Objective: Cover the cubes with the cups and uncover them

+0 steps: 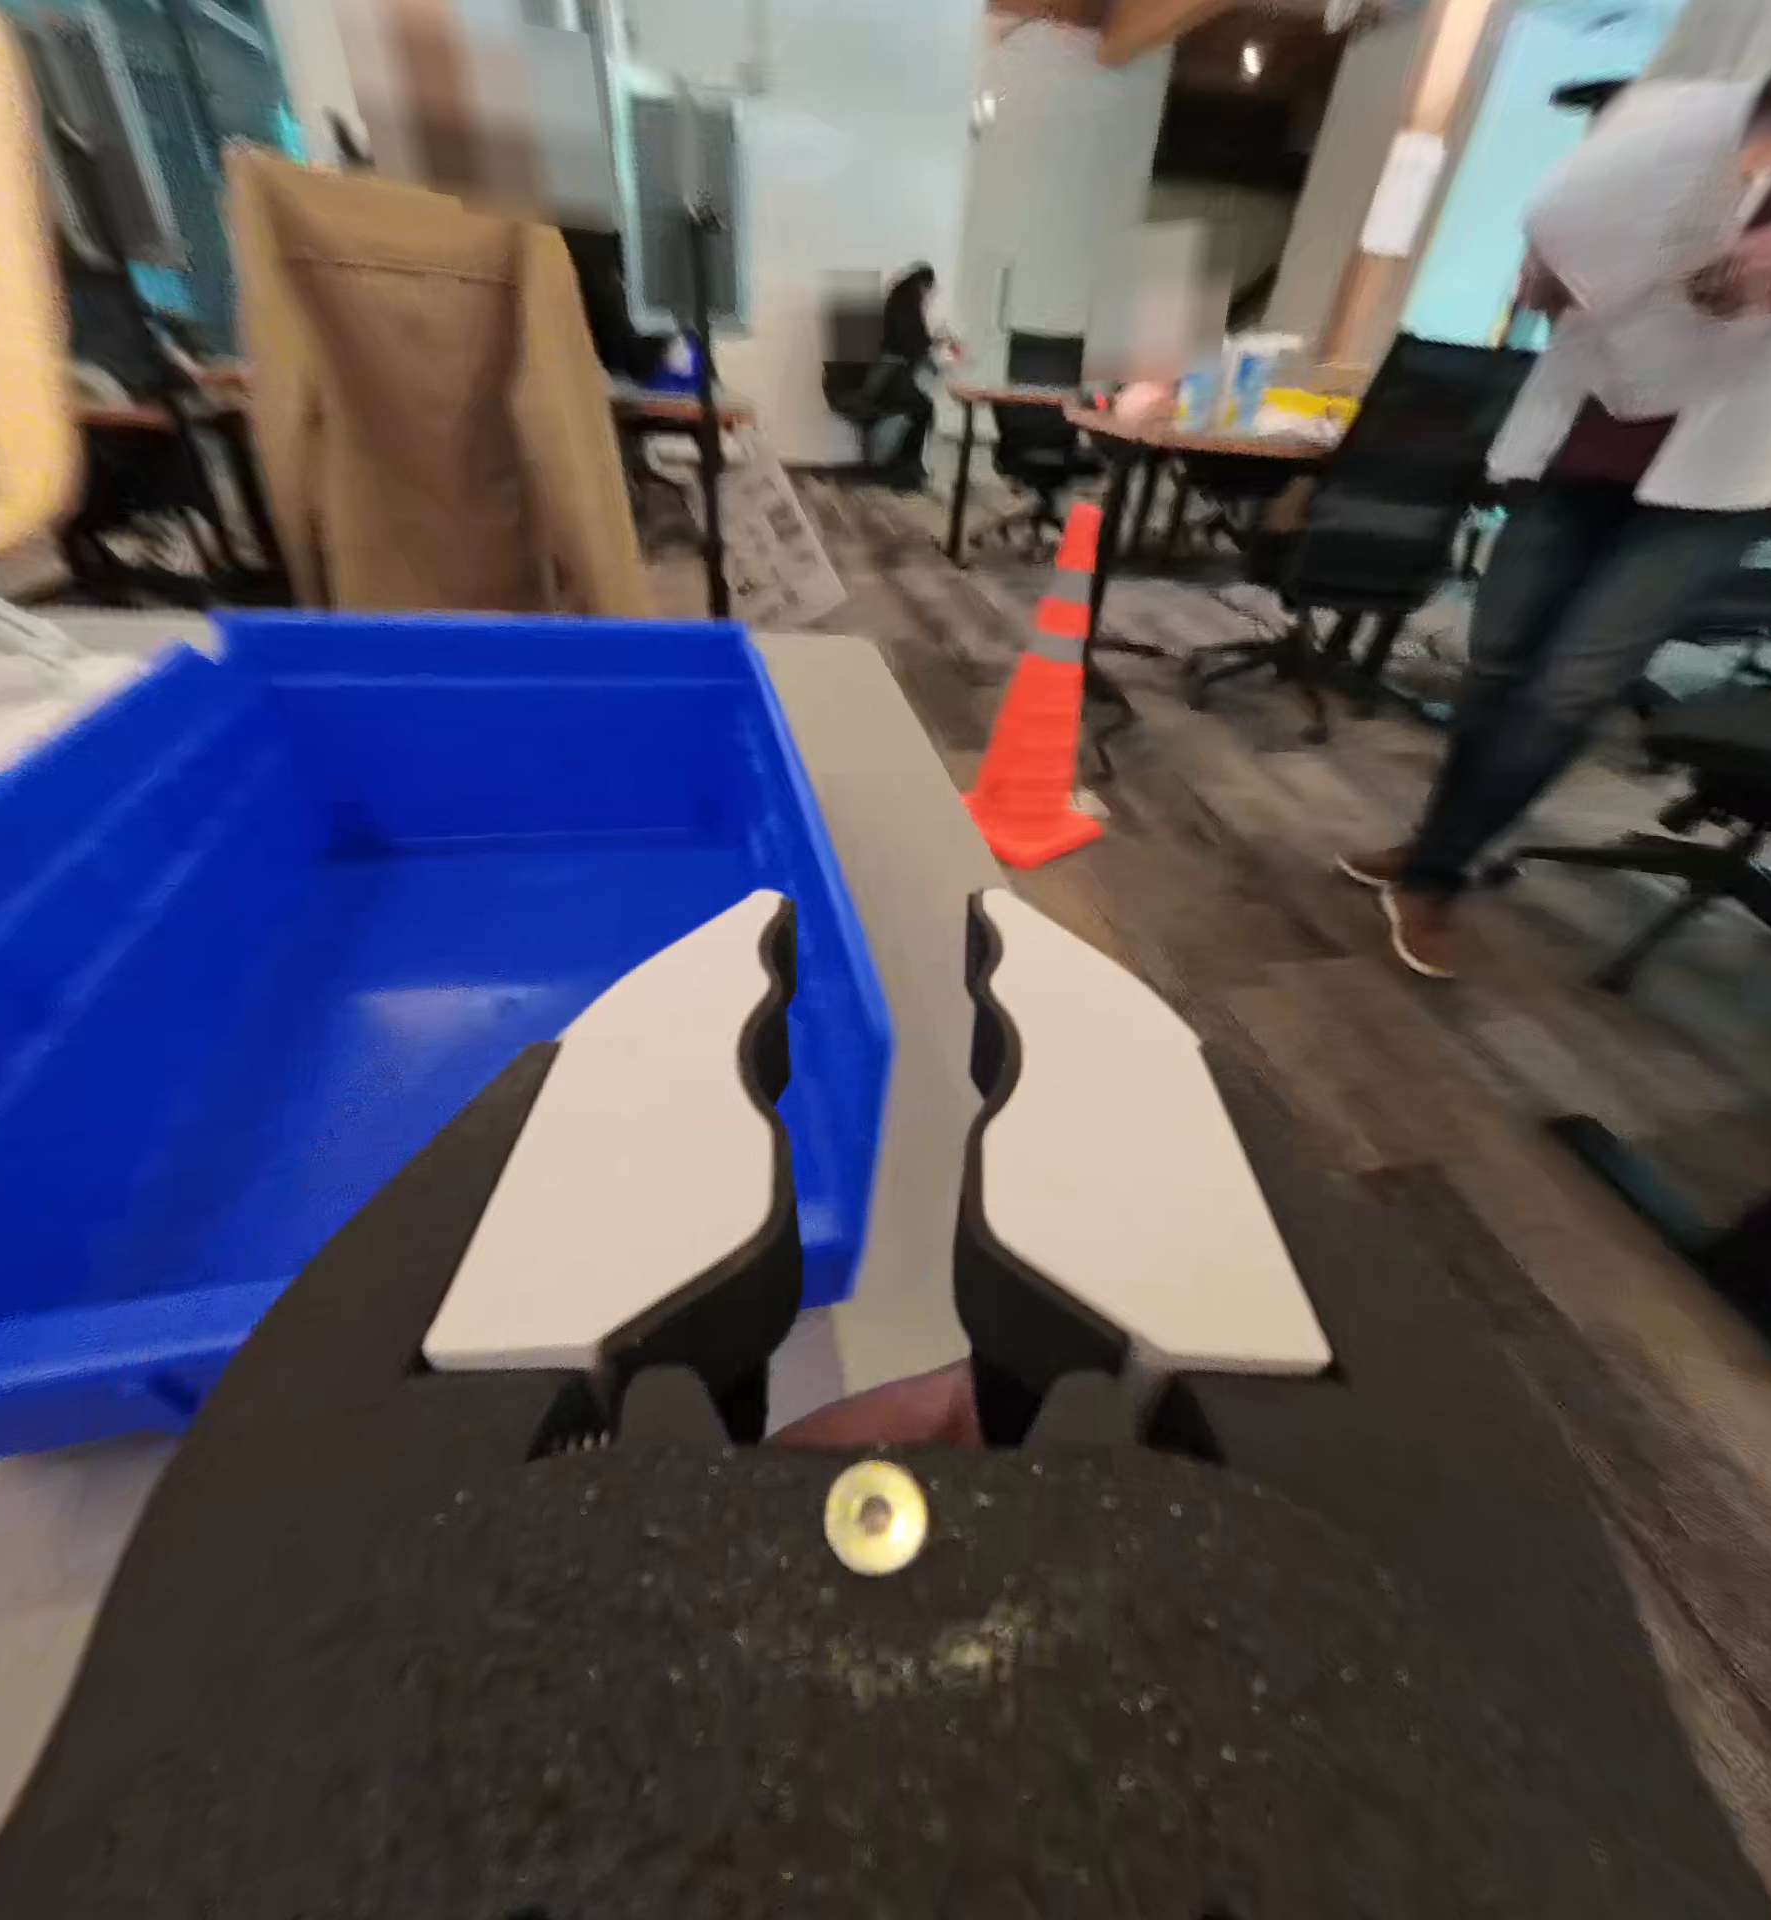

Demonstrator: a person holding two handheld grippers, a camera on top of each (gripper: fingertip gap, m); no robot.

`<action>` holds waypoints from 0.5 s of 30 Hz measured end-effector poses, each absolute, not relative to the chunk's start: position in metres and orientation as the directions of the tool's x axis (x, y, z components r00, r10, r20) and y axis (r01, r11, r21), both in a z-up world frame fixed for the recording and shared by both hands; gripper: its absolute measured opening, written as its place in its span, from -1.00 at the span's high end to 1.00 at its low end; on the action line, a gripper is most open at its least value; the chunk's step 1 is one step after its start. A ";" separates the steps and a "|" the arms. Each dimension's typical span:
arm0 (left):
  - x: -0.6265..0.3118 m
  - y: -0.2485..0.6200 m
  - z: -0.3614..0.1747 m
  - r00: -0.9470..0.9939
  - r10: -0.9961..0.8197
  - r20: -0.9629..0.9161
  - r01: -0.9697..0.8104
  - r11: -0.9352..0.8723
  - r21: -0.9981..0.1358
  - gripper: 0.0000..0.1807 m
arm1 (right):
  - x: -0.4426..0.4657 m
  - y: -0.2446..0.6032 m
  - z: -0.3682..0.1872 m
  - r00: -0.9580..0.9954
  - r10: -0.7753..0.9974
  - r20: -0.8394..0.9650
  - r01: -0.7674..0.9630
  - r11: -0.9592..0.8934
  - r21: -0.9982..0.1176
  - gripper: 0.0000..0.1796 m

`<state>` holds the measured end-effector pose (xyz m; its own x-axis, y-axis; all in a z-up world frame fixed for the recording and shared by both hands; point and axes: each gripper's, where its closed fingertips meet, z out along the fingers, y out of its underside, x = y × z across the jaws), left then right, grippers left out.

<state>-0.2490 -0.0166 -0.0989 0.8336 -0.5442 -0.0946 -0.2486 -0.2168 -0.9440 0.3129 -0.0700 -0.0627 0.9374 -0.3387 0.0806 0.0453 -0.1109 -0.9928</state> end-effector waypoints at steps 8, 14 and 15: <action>-0.254 -0.010 -0.115 0.837 -0.543 -0.059 -0.242 -0.271 -0.932 0.43 | 0.320 -0.039 -0.114 0.941 -0.337 0.037 -0.071 -0.302 -0.951 0.87; -0.255 -0.008 -0.122 0.840 -0.540 -0.056 -0.249 -0.291 -0.924 0.43 | 0.299 -0.023 -0.115 0.945 -0.326 -0.009 -0.113 -0.302 -0.946 0.93; -0.254 -0.008 -0.123 0.839 -0.542 -0.054 -0.249 -0.293 -0.923 0.43 | 0.295 -0.023 -0.115 0.949 -0.316 -0.004 -0.106 -0.305 -0.946 0.94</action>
